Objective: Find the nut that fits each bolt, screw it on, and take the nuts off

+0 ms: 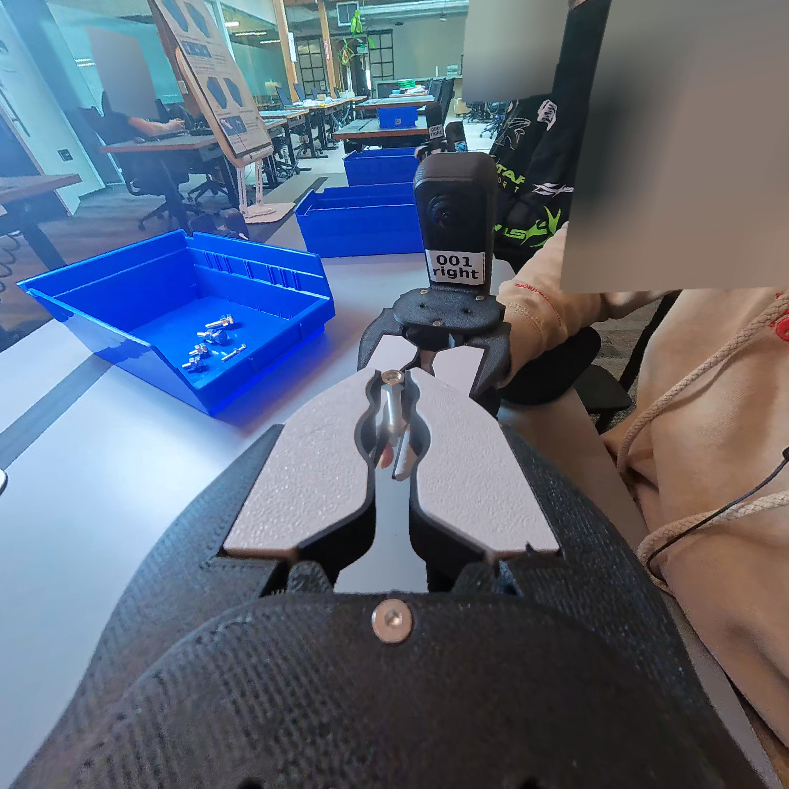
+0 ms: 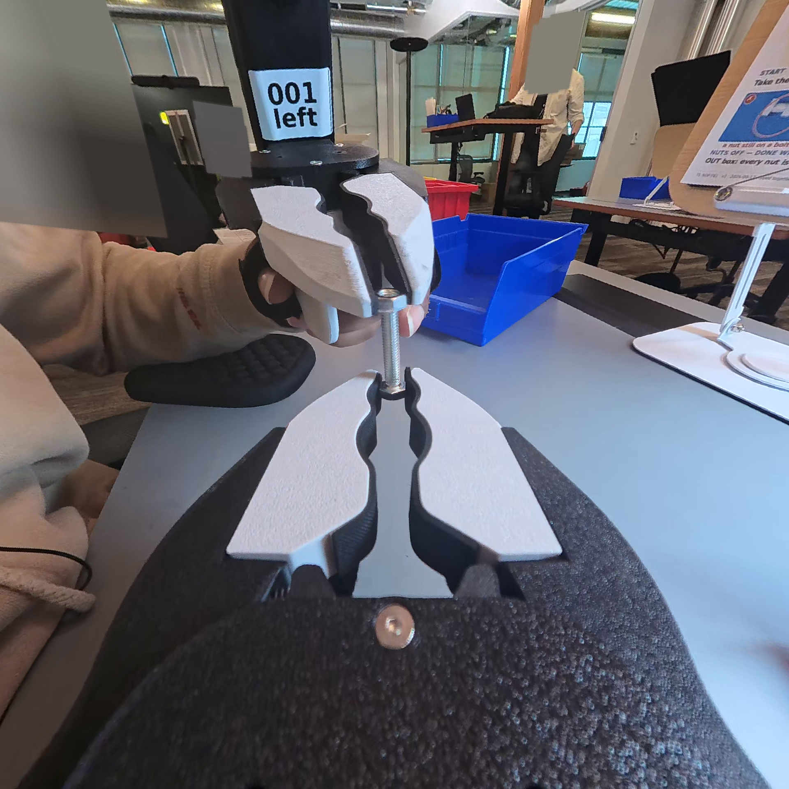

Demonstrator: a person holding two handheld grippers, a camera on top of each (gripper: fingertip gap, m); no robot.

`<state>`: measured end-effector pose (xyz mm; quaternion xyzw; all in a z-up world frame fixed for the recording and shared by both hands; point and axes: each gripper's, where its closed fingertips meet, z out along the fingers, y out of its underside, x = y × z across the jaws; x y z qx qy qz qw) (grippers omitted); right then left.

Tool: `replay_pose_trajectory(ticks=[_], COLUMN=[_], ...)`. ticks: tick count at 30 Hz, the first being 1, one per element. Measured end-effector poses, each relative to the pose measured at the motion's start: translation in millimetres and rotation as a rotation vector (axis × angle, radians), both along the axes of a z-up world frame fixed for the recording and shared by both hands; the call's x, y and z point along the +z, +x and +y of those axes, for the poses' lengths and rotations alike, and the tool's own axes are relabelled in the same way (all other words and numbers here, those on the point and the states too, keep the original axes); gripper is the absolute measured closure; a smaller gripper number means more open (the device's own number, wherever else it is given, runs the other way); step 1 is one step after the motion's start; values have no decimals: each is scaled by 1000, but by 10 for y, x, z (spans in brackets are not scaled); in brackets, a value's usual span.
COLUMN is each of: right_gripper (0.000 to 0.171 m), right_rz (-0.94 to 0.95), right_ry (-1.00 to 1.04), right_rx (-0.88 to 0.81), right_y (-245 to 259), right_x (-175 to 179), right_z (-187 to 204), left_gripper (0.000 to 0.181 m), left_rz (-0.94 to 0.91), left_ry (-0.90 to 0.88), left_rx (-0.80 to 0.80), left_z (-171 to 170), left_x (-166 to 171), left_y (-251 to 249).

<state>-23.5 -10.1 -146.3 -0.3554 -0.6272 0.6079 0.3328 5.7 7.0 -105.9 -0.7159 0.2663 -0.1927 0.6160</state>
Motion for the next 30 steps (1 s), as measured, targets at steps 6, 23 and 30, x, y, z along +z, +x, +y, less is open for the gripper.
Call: replay_pose_trajectory(ticks=[6,23,30], right_gripper=[161,161,161], right_rz=[-1,58,33], right_ry=[0,-21,-21], right_rx=[8,29,22], right_y=[5,60,33], right_x=[-9,99,57], right_z=[-16,-29,-30], left_gripper=[171,170,158], left_rz=[8,-34,-58], left_ry=[9,22,19], left_rx=[-11,27,-6], left_z=[-10,-30,-15], left_x=[-10,32,20], left_y=[4,-167,-30])
